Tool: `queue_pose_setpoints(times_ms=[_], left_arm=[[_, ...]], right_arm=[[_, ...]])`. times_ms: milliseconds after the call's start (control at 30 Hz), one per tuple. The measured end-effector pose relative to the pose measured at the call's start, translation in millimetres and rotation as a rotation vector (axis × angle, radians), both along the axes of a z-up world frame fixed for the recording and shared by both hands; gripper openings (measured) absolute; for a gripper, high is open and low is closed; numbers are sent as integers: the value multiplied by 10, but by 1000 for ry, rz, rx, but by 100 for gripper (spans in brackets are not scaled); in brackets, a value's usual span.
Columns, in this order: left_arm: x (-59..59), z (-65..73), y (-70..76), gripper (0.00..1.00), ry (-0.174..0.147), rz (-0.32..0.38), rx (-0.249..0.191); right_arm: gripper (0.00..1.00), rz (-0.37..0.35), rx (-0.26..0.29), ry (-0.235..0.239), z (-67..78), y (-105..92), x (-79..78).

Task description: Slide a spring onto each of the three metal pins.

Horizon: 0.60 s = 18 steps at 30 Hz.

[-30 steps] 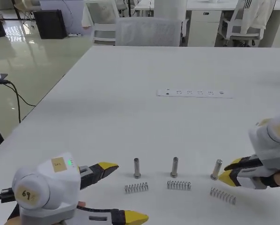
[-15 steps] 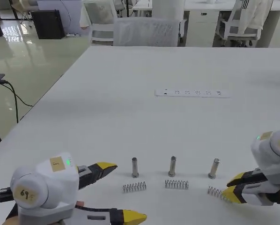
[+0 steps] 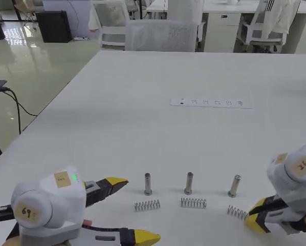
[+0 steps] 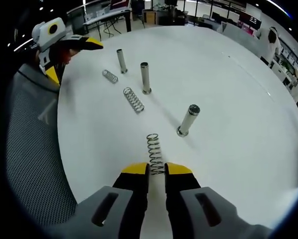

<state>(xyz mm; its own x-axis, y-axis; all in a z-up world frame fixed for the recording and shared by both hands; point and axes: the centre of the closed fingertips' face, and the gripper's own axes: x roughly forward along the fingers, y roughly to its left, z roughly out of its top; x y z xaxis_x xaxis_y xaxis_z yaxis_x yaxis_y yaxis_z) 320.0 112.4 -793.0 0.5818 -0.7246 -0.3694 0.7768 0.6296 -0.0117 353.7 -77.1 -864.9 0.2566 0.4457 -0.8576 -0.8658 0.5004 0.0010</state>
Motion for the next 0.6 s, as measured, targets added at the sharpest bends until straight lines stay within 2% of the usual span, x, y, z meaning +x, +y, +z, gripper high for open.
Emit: queue_pose_setpoints(times_ms=[267, 600], left_arm=[[-4, 0, -16, 71, -2, -11, 4], [-31, 47, -104, 68, 2, -72, 11]], right_arm=[[8, 16, -12, -7, -3, 1, -1], [8, 31, 14, -6, 158, 62, -60]])
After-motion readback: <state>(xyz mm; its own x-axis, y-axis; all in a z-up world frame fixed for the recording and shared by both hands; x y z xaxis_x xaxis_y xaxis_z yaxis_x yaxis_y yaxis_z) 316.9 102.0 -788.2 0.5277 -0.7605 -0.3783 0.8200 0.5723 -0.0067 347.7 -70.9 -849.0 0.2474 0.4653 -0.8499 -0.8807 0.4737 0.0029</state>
